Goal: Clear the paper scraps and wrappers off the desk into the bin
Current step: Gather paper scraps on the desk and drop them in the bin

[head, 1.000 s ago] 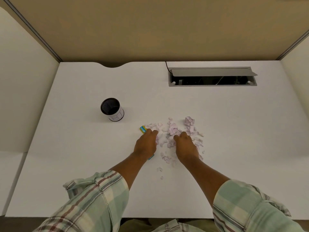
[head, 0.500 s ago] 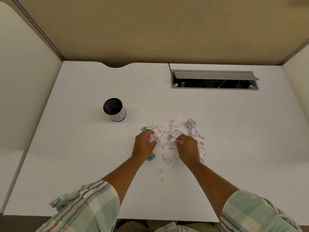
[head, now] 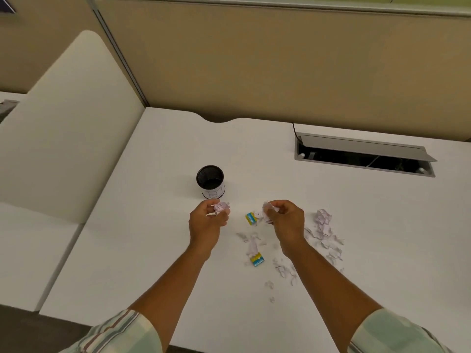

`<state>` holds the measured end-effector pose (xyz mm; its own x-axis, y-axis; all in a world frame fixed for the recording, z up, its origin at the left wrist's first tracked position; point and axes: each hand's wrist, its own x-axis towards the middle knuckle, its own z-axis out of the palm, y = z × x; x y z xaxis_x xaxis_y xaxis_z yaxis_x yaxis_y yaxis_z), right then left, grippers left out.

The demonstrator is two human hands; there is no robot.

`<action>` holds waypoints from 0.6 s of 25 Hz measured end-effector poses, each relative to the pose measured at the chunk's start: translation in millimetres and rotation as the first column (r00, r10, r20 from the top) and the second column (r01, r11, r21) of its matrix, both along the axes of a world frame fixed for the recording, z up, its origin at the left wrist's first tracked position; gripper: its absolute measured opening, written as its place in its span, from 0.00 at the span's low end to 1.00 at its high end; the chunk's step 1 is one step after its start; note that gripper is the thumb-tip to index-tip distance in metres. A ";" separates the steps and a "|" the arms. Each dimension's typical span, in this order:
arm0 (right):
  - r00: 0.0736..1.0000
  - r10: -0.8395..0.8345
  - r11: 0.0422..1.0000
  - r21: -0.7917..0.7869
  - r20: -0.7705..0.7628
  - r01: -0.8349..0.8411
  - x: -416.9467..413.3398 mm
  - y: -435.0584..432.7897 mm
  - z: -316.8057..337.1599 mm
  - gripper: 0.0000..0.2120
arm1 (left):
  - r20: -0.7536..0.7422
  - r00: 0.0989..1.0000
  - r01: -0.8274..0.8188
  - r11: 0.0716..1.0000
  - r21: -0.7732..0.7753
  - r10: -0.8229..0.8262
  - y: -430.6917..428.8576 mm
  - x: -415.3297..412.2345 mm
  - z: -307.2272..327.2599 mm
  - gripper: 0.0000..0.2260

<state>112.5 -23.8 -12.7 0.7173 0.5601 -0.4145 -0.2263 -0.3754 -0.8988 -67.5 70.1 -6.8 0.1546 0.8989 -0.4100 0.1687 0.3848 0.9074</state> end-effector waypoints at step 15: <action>0.590 0.520 0.853 -0.409 0.618 -0.323 -58.6 189.9 24.4 0.07 | -0.385 0.922 0.164 0.947 0.278 -0.046 136.2 -4.4 12.7 0.17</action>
